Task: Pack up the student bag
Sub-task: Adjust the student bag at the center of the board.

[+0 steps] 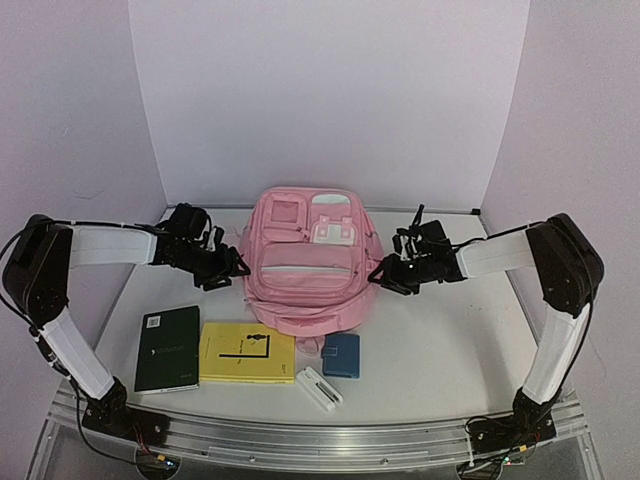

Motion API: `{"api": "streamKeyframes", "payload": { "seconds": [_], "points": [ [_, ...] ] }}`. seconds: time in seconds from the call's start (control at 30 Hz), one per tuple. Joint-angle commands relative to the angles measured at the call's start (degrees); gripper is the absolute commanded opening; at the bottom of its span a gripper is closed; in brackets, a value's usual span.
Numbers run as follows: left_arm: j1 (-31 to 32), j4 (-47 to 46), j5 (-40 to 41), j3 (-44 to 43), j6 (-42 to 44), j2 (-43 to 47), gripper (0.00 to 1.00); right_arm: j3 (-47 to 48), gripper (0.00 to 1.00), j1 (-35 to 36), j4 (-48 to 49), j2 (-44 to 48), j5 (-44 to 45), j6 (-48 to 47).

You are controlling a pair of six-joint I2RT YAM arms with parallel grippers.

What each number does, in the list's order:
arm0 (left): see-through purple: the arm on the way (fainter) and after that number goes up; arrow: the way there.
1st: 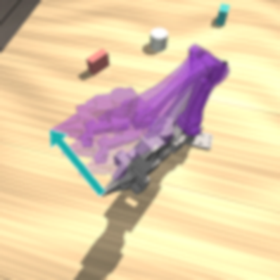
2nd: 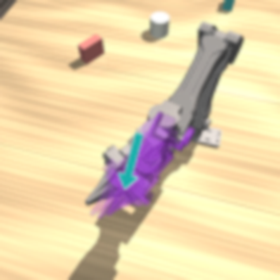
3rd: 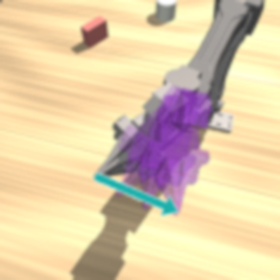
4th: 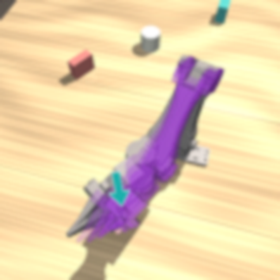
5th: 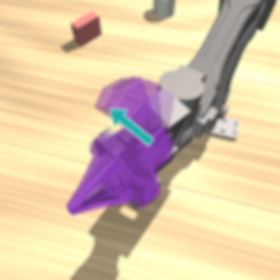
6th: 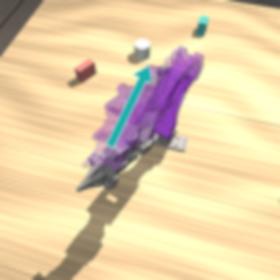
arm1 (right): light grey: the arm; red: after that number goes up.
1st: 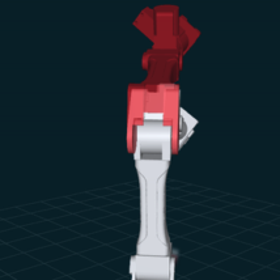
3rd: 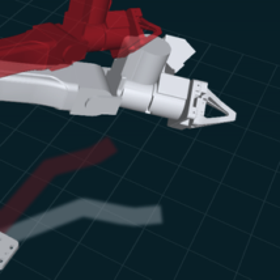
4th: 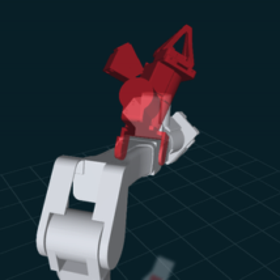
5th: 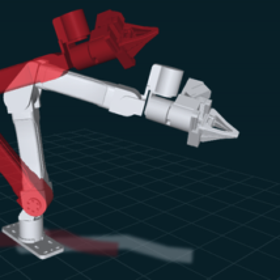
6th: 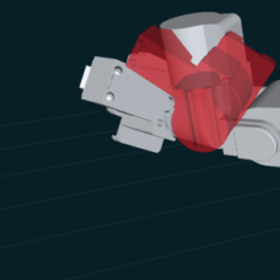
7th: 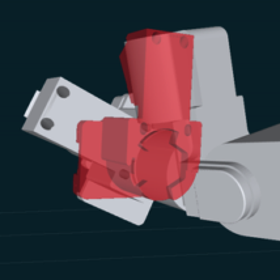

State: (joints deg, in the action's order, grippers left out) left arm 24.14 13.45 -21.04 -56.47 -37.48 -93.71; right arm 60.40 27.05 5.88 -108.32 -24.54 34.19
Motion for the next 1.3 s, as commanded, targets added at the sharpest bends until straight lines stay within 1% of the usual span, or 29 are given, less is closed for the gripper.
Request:
{"api": "streamKeyframes", "payload": {
  "seconds": [0.0,0.07,0.13,0.2,0.23,0.33,0.4,0.47,0.6,0.77,0.83,0.9,1.0,1.03,1.1,1.13,1.17,1.23,1.27],
  "points": [
    [0.9,-11.2,-4.2,7.4,-11.7,3.1,0.63,0.0,0.35,0.3,4.4,-1.5,-2.2,2.2],
    [1.6,-13.0,-5.0,8.7,-13.5,2.5,0.60,-0.1,0.28,0.4,4.7,-1.6,-2.7,2.6],
    [2.7,-14.4,-5.3,9.2,-15.3,1.6,0.54,-0.6,0.21,0.6,4.8,-1.2,-2.9,3.1],
    [3.5,-19.2,-6.6,10.3,-17.6,1.1,0.48,-1.5,0.16,0.7,4.8,-0.2,-2.5,3.3],
    [3.8,-21.6,-7.1,10.9,-18.4,0.7,0.44,-1.9,0.12,0.7,4.8,0.4,-2.2,3.3],
    [4.1,-25.2,-8.2,10.6,-20.3,-1.4,0.26,-3.8,0.01,0.8,4.9,2.3,-2.0,3.5],
    [4.1,-25.3,-8.1,9.8,-20.5,-2.8,0.15,-5.0,0.00,1.2,5.3,3.0,-2.4,3.6],
    [4.0,-25.1,-7.6,8.9,-20.3,-4.3,0.08,-6.2,0.00,1.9,5.5,3.7,-2.7,3.6],
    [3.8,-21.4,-6.0,4.4,-17.1,-7.3,0.00,-8.4,0.00,4.4,5.9,6.1,-3.1,5.1],
    [2.5,-14.2,-6.5,-7.2,-10.1,-13.9,0.00,-10.8,0.00,10.3,6.1,9.4,-1.0,8.3],
    [1.6,-10.6,-6.3,-12.8,-6.8,-16.8,0.00,-11.0,0.00,13.7,6.6,10.4,0.4,10.2],
    [0.0,-7.5,-5.9,-18.1,-4.8,-19.6,0.00,-10.4,0.00,17.1,7.3,11.3,1.9,12.1],
    [-2.7,-5.6,-6.5,-24.5,-3.0,-23.4,0.00,-9.0,0.00,20.3,7.8,12.6,3.9,14.1],
    [-3.5,-5.3,-6.9,-26.5,-2.4,-24.7,0.03,-8.5,0.00,20.8,7.8,13.2,4.3,14.4],
    [-4.9,-3.9,-7.4,-30.0,-1.3,-26.9,0.16,-7.7,0.00,21.0,7.8,14.3,4.8,14.6],
    [-5.3,-2.5,-7.8,-31.3,-0.9,-27.6,0.21,-7.1,0.03,21.0,7.3,15.2,5.8,14.4],
    [-5.5,-1.2,-8.0,-32.5,-0.5,-27.9,0.28,-6.6,0.09,21.0,6.0,16.1,7.1,13.6],
    [-5.7,0.1,-7.6,-32.9,0.2,-26.6,0.43,-5.2,0.39,21.0,1.5,18.0,10.8,11.2],
    [-5.7,-0.1,-7.4,-31.8,0.1,-25.4,0.50,-4.6,0.46,20.7,-1.6,18.9,13.5,9.4]
  ]
}}
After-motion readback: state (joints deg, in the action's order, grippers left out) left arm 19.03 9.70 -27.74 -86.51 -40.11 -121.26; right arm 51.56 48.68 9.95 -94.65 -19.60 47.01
